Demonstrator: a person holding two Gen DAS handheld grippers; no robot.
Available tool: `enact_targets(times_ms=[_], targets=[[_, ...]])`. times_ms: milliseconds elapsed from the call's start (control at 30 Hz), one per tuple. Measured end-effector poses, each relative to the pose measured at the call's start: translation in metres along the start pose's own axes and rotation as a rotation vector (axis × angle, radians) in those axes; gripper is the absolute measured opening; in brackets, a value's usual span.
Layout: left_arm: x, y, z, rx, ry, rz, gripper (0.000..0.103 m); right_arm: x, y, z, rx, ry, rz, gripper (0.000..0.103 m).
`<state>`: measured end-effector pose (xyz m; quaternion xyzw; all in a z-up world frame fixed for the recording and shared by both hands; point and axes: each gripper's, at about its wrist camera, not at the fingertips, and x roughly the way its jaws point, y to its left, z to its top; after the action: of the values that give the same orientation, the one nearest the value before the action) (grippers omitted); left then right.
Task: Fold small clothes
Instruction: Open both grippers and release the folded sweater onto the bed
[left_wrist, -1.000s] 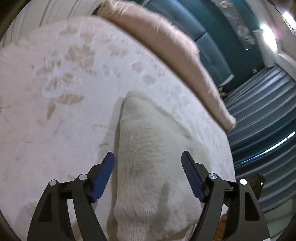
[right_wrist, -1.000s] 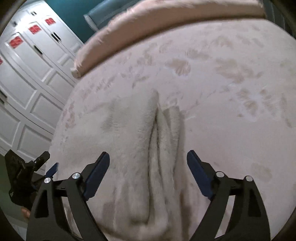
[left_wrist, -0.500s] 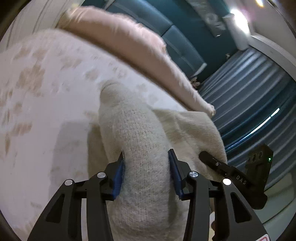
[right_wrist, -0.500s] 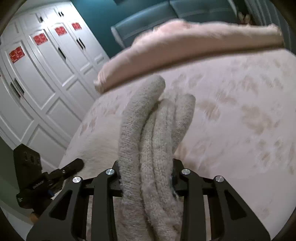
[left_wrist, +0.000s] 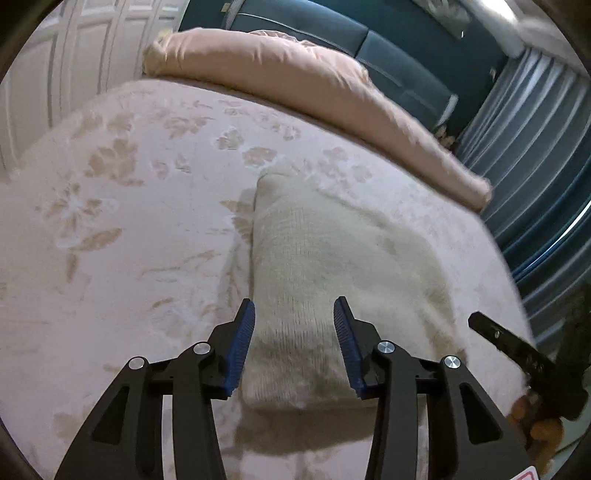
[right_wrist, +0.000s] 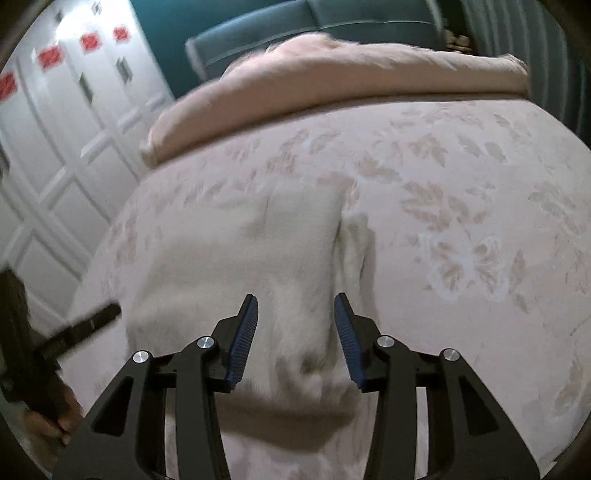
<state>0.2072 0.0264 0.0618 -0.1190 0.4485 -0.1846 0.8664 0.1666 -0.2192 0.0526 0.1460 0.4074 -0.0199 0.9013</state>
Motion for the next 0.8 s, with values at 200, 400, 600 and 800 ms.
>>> enact_targets(times_ms=[200,400,600,800], targets=[[0.042,-0.003,-0.022,0.066,0.115,0.141,0.049,0.034,-0.011,-0.031,0.013,0.111,-0.062,0.035],[0.047,0.001,-0.029,0.045,0.137,0.154,0.05,0.04,-0.012,-0.037,-0.003,0.147,-0.096,0.038],[0.033,-0.012,-0.035,0.072,0.116,0.217,0.05,0.016,0.002,-0.034,0.009,0.086,-0.096,0.039],[0.016,-0.025,-0.046,0.086,0.108,0.234,0.049,-0.006,0.007,-0.04,0.007,0.051,-0.117,0.049]])
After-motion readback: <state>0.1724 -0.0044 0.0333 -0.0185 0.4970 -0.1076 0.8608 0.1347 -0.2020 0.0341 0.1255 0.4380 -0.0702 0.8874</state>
